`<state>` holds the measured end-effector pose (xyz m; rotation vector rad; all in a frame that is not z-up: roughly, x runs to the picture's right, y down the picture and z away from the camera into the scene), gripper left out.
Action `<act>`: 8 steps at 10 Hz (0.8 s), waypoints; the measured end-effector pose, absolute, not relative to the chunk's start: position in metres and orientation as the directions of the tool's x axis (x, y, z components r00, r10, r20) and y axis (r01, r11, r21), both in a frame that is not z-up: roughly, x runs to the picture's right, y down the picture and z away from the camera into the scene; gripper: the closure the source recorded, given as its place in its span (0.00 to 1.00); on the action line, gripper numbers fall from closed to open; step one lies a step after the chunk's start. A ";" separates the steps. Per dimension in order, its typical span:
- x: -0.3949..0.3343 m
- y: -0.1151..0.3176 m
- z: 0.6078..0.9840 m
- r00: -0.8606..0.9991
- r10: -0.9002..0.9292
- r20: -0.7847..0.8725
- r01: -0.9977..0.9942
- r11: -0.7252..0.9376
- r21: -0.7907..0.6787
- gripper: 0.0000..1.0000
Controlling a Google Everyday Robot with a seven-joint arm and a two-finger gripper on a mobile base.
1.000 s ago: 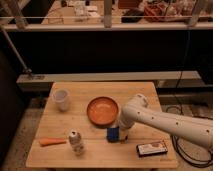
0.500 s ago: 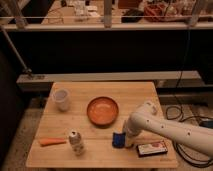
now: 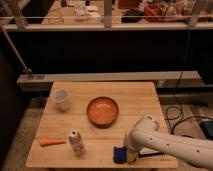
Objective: Wipe the white sponge on the table
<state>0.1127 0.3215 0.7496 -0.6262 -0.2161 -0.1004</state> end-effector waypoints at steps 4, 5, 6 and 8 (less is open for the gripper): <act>0.051 0.334 0.748 0.939 -0.132 0.317 0.295 0.783 -0.547 1.00; 0.046 0.333 0.747 0.937 -0.129 0.324 0.297 0.783 -0.547 1.00; 0.045 0.333 0.748 0.936 -0.131 0.325 0.299 0.784 -0.545 1.00; 0.037 0.326 0.746 0.924 -0.175 0.340 0.339 0.786 -0.516 1.00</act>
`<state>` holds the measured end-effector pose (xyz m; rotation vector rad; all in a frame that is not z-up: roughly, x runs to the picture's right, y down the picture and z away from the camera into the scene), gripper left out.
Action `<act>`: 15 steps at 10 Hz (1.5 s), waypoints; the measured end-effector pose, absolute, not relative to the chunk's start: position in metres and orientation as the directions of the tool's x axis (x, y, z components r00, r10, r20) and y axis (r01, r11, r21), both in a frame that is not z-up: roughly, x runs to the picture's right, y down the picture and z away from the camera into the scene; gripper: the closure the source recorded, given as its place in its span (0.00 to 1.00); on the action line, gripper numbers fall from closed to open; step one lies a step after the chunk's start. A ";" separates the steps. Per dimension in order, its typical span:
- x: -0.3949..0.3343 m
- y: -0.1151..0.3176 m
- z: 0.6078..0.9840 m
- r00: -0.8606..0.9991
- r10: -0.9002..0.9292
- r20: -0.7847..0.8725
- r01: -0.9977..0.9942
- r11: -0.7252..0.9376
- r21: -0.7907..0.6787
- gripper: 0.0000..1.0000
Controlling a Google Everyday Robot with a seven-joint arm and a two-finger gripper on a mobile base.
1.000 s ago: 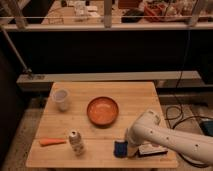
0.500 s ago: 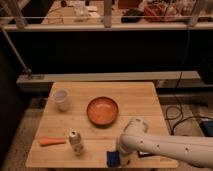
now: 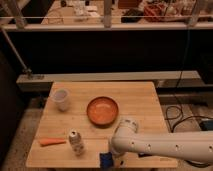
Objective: Wipe the white sponge on the table
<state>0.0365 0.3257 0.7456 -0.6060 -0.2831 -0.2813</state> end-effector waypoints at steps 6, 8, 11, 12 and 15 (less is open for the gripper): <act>-0.008 0.260 0.756 0.900 -0.265 0.345 0.401 0.813 -0.423 1.00; -0.004 0.251 0.784 0.913 -0.255 0.317 0.381 0.809 -0.447 1.00; 0.017 0.238 0.805 0.932 -0.213 0.294 0.334 0.821 -0.463 1.00; 0.029 0.233 0.806 0.940 -0.188 0.286 0.307 0.831 -0.464 1.00; 0.066 0.230 0.810 0.960 -0.126 0.252 0.235 0.848 -0.475 1.00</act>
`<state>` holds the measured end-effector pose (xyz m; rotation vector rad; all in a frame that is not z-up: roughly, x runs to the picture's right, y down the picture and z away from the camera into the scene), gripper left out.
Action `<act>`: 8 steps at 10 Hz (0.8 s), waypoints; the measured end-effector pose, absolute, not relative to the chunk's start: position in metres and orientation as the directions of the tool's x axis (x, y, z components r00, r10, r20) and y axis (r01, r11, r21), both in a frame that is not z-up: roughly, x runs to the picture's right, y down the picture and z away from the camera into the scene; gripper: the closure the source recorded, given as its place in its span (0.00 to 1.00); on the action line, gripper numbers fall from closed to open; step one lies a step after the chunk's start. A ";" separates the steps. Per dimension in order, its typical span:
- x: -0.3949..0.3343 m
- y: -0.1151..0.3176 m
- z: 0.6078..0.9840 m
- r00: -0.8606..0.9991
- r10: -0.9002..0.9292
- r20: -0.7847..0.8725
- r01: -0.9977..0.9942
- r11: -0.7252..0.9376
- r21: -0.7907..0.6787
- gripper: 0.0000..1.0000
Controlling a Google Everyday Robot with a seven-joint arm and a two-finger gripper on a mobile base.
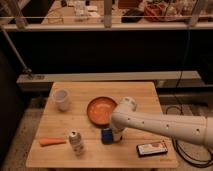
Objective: Wipe the white sponge on the table
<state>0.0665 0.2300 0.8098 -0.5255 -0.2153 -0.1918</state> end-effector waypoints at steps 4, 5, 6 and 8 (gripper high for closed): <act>0.102 0.246 0.812 0.975 -0.045 0.219 0.151 0.857 -0.493 1.00; 0.109 0.253 0.809 0.976 -0.031 0.213 0.135 0.858 -0.495 1.00; 0.115 0.261 0.804 0.977 -0.021 0.210 0.125 0.859 -0.497 1.00; 0.121 0.270 0.798 0.979 -0.010 0.203 0.113 0.858 -0.501 1.00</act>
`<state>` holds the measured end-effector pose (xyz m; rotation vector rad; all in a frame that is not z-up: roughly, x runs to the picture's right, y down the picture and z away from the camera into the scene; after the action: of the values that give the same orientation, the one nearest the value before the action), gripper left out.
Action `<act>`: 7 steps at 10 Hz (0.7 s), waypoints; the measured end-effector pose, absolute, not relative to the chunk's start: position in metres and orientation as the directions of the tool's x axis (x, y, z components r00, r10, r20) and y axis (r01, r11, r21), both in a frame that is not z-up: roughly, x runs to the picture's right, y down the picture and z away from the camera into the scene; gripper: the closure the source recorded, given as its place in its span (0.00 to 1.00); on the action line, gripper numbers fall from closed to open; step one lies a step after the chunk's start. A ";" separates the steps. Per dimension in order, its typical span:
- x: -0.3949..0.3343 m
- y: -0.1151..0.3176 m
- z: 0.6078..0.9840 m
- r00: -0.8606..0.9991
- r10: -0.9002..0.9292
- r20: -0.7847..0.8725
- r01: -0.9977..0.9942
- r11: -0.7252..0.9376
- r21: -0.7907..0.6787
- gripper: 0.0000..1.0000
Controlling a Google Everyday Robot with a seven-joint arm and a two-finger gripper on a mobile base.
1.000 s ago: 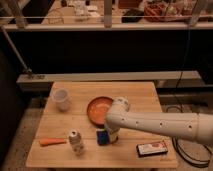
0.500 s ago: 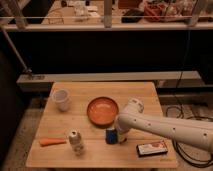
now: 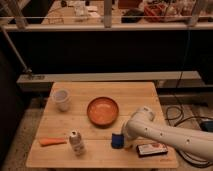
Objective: Wipe the white sponge on the table
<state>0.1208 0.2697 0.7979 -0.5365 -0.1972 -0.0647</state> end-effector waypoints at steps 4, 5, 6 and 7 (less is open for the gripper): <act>0.117 0.287 0.782 0.978 -0.041 0.206 0.141 0.853 -0.502 1.00; 0.115 0.301 0.769 0.977 -0.054 0.204 0.153 0.848 -0.507 1.00; 0.113 0.312 0.760 0.977 -0.057 0.205 0.157 0.844 -0.512 1.00; 0.109 0.318 0.754 0.976 -0.066 0.210 0.167 0.842 -0.513 1.00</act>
<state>0.1094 0.3179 0.7539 -0.5568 -0.1871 -0.1239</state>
